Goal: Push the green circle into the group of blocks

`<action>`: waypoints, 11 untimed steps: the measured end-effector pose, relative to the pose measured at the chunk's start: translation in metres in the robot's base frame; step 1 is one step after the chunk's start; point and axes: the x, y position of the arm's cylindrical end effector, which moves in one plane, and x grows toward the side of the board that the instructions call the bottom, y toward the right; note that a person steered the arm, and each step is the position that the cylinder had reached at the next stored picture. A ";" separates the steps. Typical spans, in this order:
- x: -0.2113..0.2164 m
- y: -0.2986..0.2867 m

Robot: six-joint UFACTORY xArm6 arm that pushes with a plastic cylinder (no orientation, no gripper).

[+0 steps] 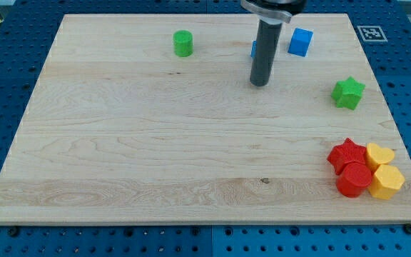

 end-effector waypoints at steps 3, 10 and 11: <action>-0.112 -0.072; -0.054 -0.129; -0.034 -0.139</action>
